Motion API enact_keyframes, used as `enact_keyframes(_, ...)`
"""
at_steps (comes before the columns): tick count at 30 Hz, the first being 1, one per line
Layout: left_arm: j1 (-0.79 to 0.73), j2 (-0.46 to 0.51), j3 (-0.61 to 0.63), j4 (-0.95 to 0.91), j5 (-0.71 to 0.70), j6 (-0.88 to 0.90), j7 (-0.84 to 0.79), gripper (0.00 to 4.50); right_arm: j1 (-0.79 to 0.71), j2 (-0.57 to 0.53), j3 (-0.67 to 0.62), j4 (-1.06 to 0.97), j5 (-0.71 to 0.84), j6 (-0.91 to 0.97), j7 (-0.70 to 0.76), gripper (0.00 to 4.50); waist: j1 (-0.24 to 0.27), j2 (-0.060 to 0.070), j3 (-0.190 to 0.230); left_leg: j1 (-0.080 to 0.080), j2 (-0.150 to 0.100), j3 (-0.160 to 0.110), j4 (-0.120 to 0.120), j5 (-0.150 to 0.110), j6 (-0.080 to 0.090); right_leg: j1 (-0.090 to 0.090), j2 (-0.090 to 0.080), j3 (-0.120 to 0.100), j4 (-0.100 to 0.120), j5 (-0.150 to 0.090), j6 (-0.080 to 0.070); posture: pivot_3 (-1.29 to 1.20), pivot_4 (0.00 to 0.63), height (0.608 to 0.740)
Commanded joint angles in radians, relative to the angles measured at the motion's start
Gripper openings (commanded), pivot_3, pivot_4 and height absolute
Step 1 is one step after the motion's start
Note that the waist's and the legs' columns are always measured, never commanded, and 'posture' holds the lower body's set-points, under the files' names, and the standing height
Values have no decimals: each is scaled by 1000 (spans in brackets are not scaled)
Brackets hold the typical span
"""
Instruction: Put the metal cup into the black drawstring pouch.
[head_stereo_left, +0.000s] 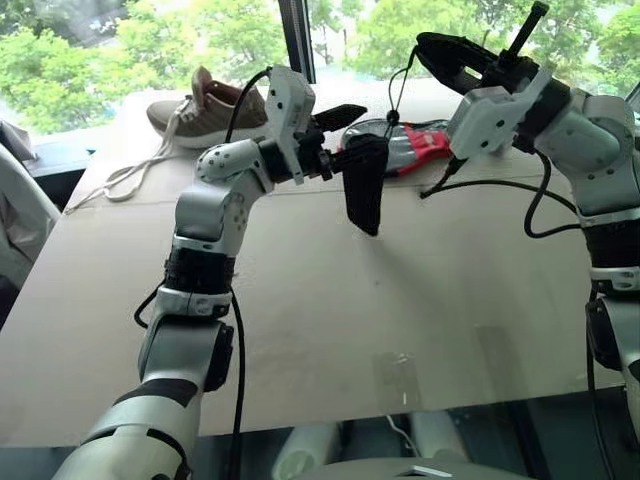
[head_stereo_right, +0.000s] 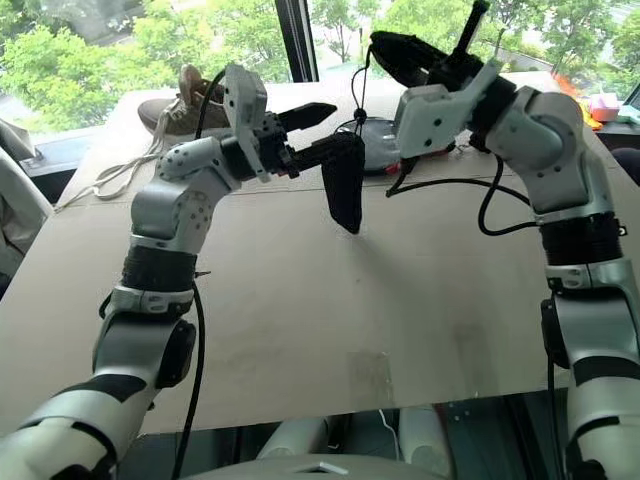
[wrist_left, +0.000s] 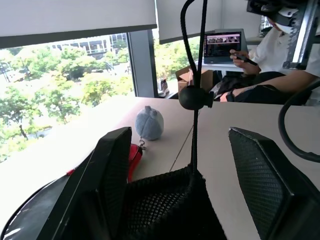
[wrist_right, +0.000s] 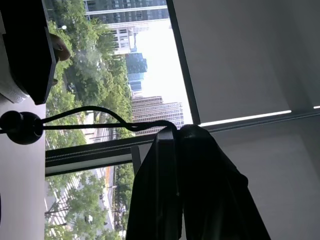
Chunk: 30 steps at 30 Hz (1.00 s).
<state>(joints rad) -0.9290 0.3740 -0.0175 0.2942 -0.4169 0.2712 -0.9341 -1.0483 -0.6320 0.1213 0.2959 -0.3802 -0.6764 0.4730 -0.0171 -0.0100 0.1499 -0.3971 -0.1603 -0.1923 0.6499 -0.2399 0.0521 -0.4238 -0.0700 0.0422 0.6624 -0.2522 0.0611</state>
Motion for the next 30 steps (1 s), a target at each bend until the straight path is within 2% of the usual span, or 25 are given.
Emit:
enact_keyframes(1, -51, -30, 33, 25, -21, -52, -23, 3200, -40, 7, 2, -13, 8, -14, -21, 47, -4, 0, 0, -1, 0, 0, 0, 0, 0, -1, 0, 0, 0, 0, 0, 0, 150, 740)
enact_keyframes(5, -59, -71, 41, 24, -66, -25, -68, 3200, -35, 18, 19, -31, 25, 6, 0, 47, -14, 0, 0, -1, 0, 0, 1, 0, 0, -1, 0, 0, 1, 0, 0, 0, 150, 740)
enact_keyframes(17, -67, -107, 32, 47, -63, -16, -102, 3200, -2, 35, 47, -79, 63, 51, 53, 47, -25, 0, 0, -1, 0, 0, 2, 0, 0, -2, 0, 0, 3, 0, 0, 0, 150, 740)
enact_keyframes(18, -67, -107, 33, 47, -65, -14, -103, 2791, -3, 37, 47, -81, 67, 53, 55, 0, -25, 0, 0, -1, 0, 0, 2, 0, 0, -2, 0, 0, 3, 0, 0, 0, 150, 740)
enact_keyframes(19, -65, -105, 34, 47, -65, -13, -104, 2682, -3, 39, 48, -85, 68, 56, 57, 0, -25, 0, 0, -1, 0, 0, 2, 0, 0, -2, 0, 0, 3, 0, 0, 0, 150, 740)
enact_keyframes(20, -64, -101, 33, 49, -62, -11, -105, 2381, -4, 40, 47, -87, 69, 59, 59, 0, -25, 0, 0, -1, 0, 0, 2, 0, 0, -2, 0, 0, 3, 0, 0, 0, 150, 740)
enact_keyframes(23, -52, -92, 26, 52, -47, -14, -102, 1002, -7, 42, 43, -93, 73, 68, 64, 0, -25, 0, 0, -1, 0, 0, 2, 0, 0, -1, 0, 0, 3, 0, 0, 0, 150, 740)
enact_keyframes(30, -39, -97, 8, 59, -14, -32, -101, 1002, -9, 52, 44, -110, 91, 88, 69, 0, -25, 0, 0, -1, 0, 0, 2, 0, 0, -2, 0, 0, 3, 0, 0, 0, 150, 740)
